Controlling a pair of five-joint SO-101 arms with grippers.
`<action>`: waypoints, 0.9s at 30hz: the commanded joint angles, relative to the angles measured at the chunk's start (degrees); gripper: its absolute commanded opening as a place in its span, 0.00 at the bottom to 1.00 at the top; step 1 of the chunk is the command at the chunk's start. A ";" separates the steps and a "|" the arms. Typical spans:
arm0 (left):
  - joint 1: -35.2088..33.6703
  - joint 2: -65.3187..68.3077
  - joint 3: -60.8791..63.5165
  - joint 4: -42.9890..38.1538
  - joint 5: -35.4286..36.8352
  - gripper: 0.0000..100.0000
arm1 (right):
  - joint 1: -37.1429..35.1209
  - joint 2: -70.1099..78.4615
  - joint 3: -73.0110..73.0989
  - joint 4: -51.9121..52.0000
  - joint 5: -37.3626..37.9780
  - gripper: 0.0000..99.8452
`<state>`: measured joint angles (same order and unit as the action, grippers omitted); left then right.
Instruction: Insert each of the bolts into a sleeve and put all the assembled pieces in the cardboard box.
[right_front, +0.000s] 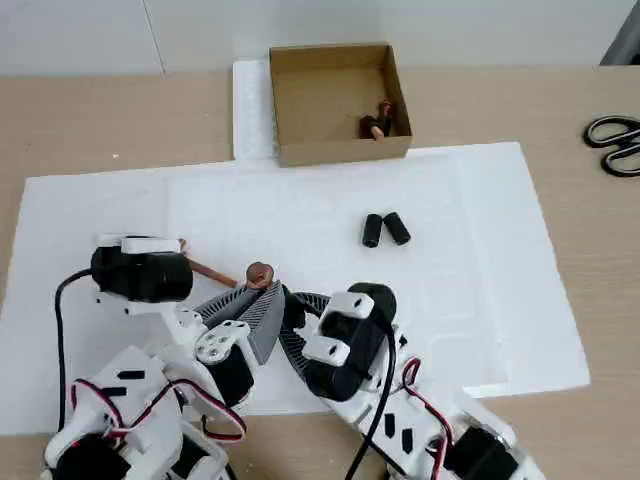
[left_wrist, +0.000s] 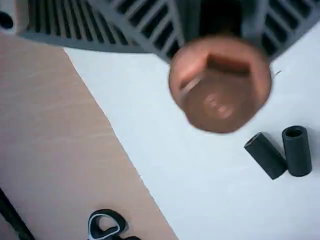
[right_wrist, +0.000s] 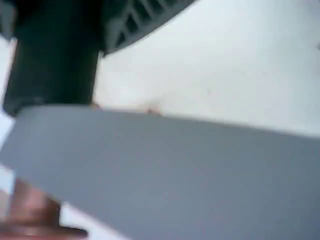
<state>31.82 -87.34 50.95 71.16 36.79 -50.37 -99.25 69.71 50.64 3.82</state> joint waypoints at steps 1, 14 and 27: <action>0.44 0.00 1.27 0.35 0.09 0.00 | 1.01 -0.75 -0.97 -1.89 0.35 0.00; 8.44 0.09 6.29 -1.14 -2.29 0.00 | 0.84 -0.75 -0.97 -3.82 2.37 0.00; 8.35 0.26 6.37 -0.88 -3.87 0.20 | 0.84 -0.75 -1.05 -3.82 2.37 0.00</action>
<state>37.10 -87.69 54.99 69.58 33.10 -49.67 -99.08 70.51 50.81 5.58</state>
